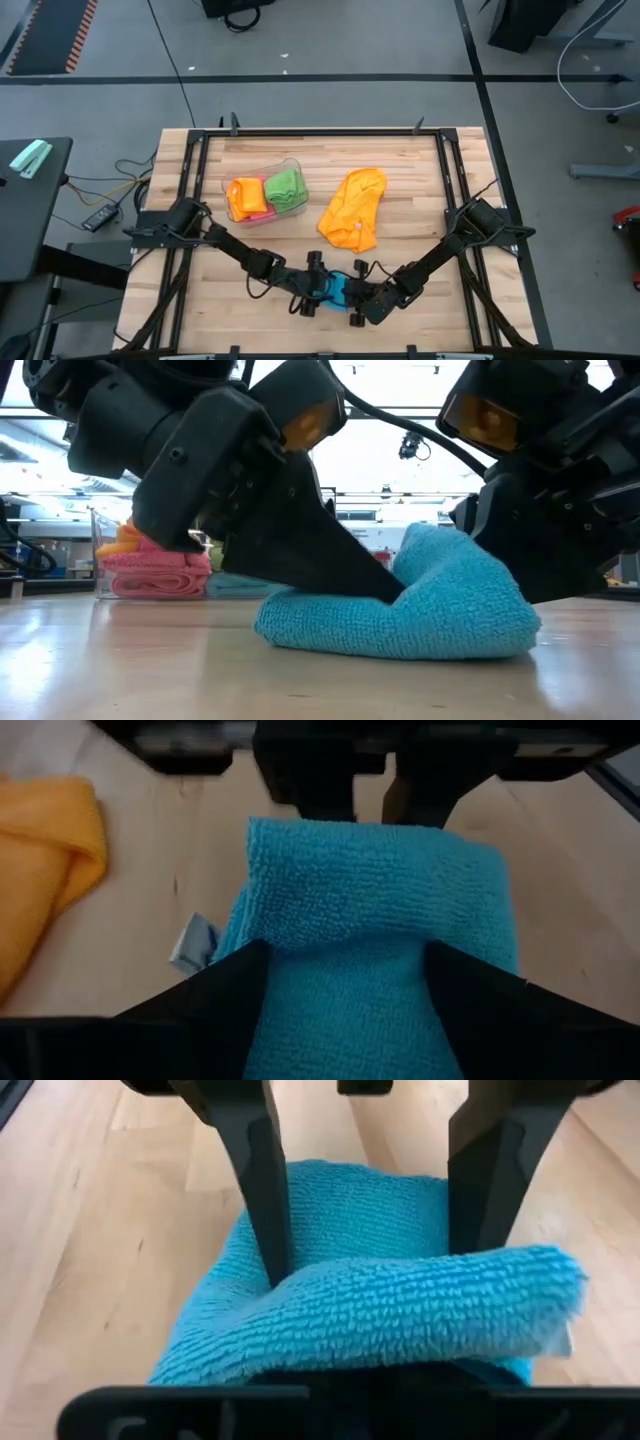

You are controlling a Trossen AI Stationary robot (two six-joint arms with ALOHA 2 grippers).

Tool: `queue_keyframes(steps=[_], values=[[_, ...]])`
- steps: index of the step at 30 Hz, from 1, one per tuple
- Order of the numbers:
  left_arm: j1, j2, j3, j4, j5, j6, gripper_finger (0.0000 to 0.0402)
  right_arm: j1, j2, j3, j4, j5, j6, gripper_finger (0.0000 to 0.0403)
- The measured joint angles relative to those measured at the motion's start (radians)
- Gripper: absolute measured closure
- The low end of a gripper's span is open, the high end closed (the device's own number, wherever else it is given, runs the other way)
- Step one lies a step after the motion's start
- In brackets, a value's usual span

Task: Fold microfiber towels
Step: Fold the blue microfiber towel

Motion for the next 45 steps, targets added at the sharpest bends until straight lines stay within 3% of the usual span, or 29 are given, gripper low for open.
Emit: queue_keyframes(steps=[12, 20, 28, 37, 45], values=[[-0.003, 0.000, 0.000, -0.006, -0.002, -0.001, 0.0121, 0.015, -0.064, 0.011, -0.095, -0.042, 0.010, 0.0358], [-0.003, 0.000, 0.000, -0.008, -0.005, -0.001, 0.0120, 0.071, -0.237, 0.012, -0.330, -0.080, 0.068, 0.0358], [-0.001, 0.001, -0.001, -0.004, -0.005, -0.001, 0.0120, 0.102, -0.224, 0.013, -0.234, 0.129, -0.054, 0.0358], [-0.001, 0.001, -0.001, -0.003, -0.005, -0.008, 0.0120, 0.021, -0.101, 0.012, -0.017, 0.134, -0.157, 0.0358], [-0.001, 0.001, -0.001, -0.004, -0.004, -0.026, 0.0120, -0.003, -0.072, 0.012, -0.029, 0.045, -0.129, 0.0358]])
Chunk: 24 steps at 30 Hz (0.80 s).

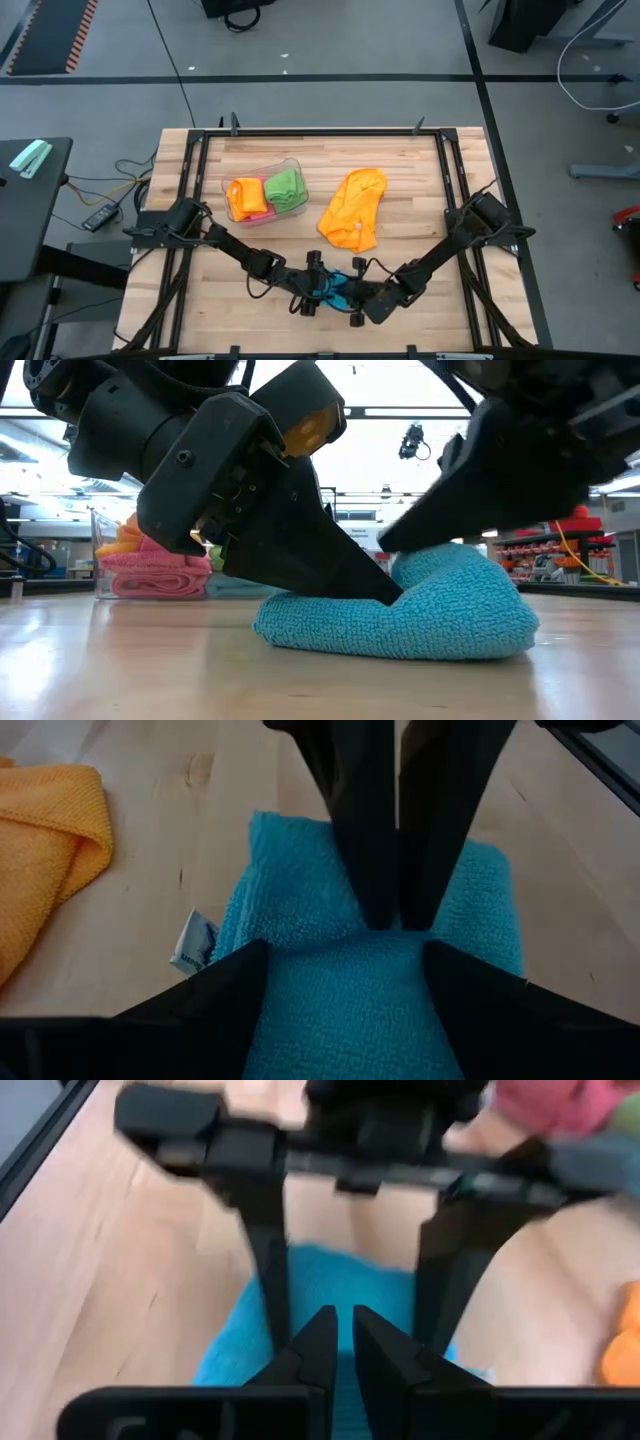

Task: Fold microfiber towels
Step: Fold the blue microfiber towel

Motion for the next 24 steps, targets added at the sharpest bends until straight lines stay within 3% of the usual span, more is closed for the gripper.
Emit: queue_keyframes(steps=[11, 15, 18, 24], values=[[0.001, 0.000, 0.000, 0.001, 0.000, 0.000, 0.0120, 0.044, -0.014, 0.001, -0.259, -0.076, 0.222, 0.0358], [0.001, 0.000, 0.000, -0.001, 0.000, 0.000, 0.0120, 0.053, -0.057, 0.009, -0.281, -0.083, 0.185, 0.0358], [0.001, 0.000, 0.000, -0.002, 0.000, 0.001, 0.0120, 0.060, -0.096, 0.025, -0.244, -0.028, 0.127, 0.0358], [0.000, 0.000, 0.000, -0.002, 0.000, 0.001, 0.0120, 0.027, -0.069, 0.023, -0.154, 0.033, 0.024, 0.0358]])
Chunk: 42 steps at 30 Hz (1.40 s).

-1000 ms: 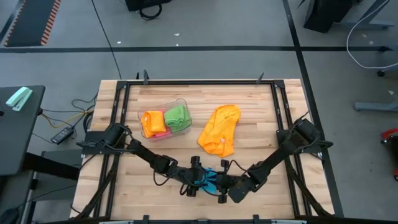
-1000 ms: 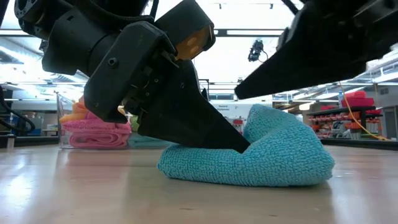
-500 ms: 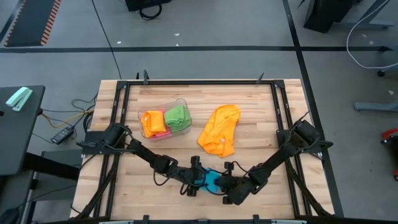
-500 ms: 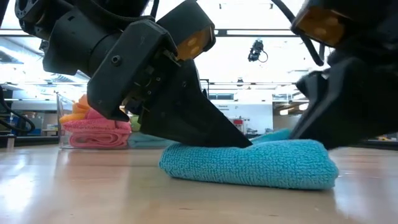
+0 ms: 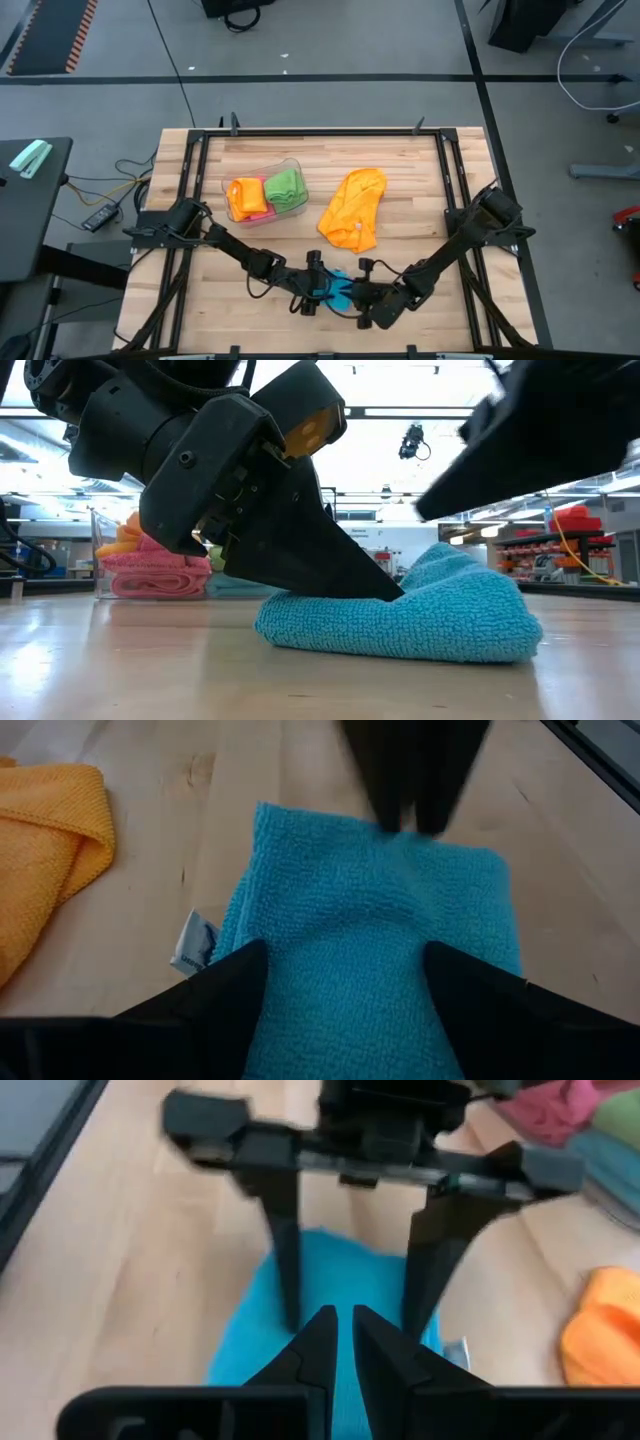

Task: Fold microfiber towels
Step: Fold the blue microfiber towel, then put the blue microfiber towel into the transparent bin

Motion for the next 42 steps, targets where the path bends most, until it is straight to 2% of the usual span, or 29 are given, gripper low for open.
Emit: queue_keyframes(steps=[5, 10, 19, 25, 35, 42], values=[[0.001, 0.000, 0.000, -0.001, 0.000, 0.000, 0.0120, -0.043, 0.081, -0.009, 0.098, -0.027, -0.044, 0.0358], [0.001, 0.000, 0.000, -0.003, 0.000, -0.001, 0.0120, -0.051, 0.103, -0.007, 0.025, -0.085, 0.054, 0.0358], [0.001, 0.000, 0.000, -0.002, 0.000, -0.006, 0.0120, 0.014, 0.092, -0.005, -0.074, -0.081, 0.200, 0.0358], [0.001, 0.000, 0.000, -0.003, 0.000, -0.009, 0.0120, 0.021, 0.087, -0.005, -0.095, -0.087, 0.212, 0.0358], [0.001, 0.000, 0.000, -0.008, 0.000, -0.009, 0.0120, 0.032, -0.015, -0.010, -0.110, -0.087, 0.118, 0.0358], [0.001, 0.000, 0.000, -0.008, 0.000, -0.009, 0.0120, 0.077, -0.020, -0.010, -0.038, -0.098, -0.089, 0.0354]])
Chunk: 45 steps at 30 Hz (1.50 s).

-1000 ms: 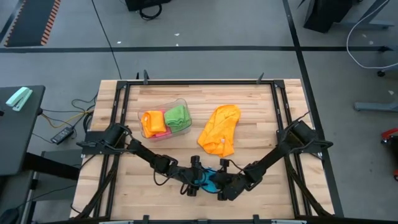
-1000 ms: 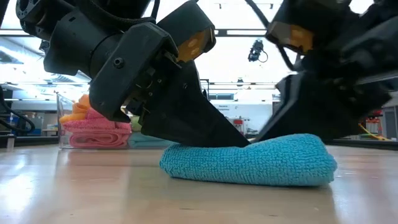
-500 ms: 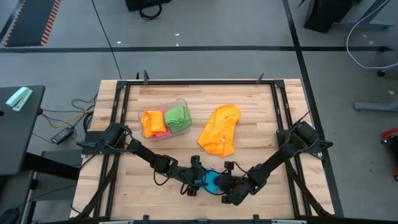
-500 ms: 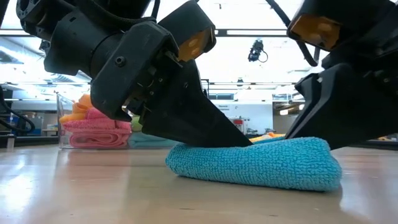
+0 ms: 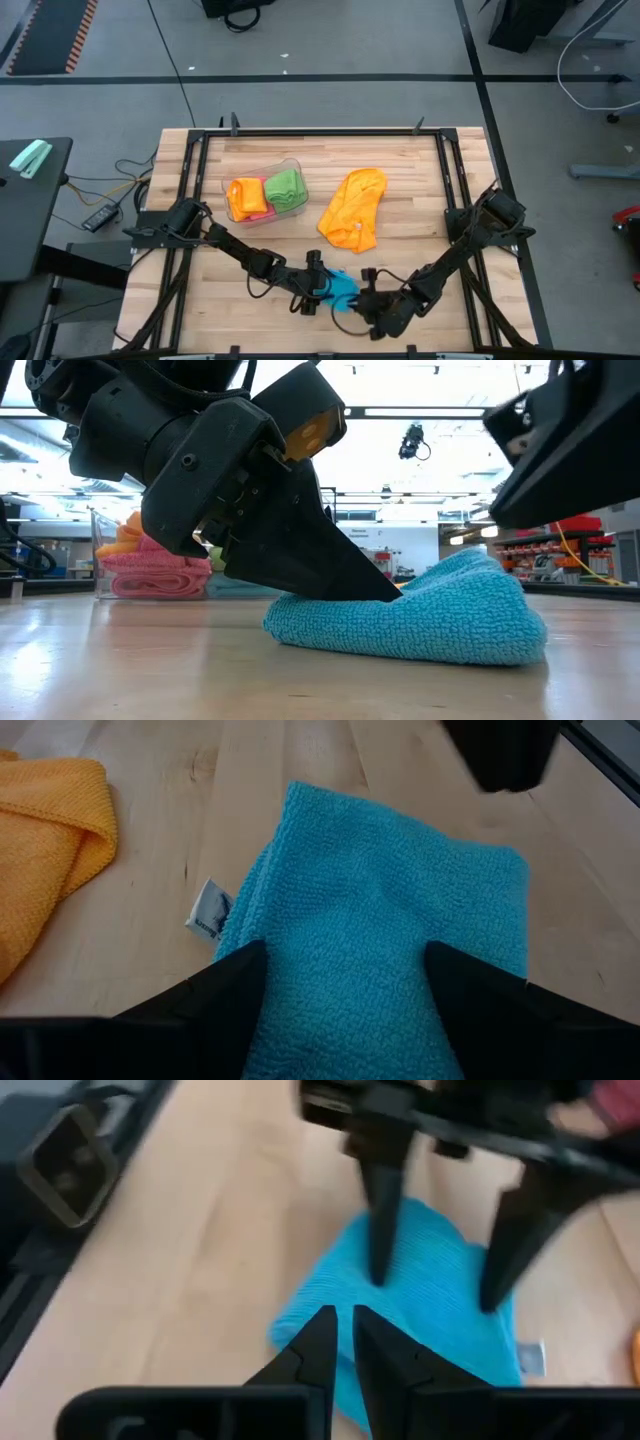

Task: Fold microfiber towels
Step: Put the blue microfiber towel into the transparent bin

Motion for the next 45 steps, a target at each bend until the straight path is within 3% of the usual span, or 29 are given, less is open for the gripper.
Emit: queue_keyframes(steps=[4, 13, 21, 28, 31, 45], values=[[0.000, 0.000, 0.000, 0.000, 0.000, 0.000, 0.0120, 0.019, 0.000, 0.027, 0.008, 0.001, -0.086, 0.0319], [0.000, 0.000, 0.000, -0.004, 0.001, -0.001, 0.0120, 0.021, 0.070, 0.197, -0.202, 0.033, -0.224, 0.0182], [0.000, 0.000, 0.000, -0.006, 0.000, -0.001, 0.0120, 0.021, 0.095, 0.218, -0.278, 0.023, -0.338, 0.0096], [0.000, 0.000, 0.000, -0.006, 0.002, -0.001, 0.0120, 0.003, 0.175, 0.224, -0.291, 0.006, -0.524, 0.0084], [0.000, 0.000, 0.000, -0.007, 0.001, -0.002, 0.0120, 0.009, 0.209, 0.250, -0.293, 0.063, -0.597, 0.0084], [0.000, 0.000, 0.000, -0.012, 0.001, -0.014, 0.0120, -0.002, 0.205, 0.267, -0.446, 0.128, -0.651, 0.0115]])
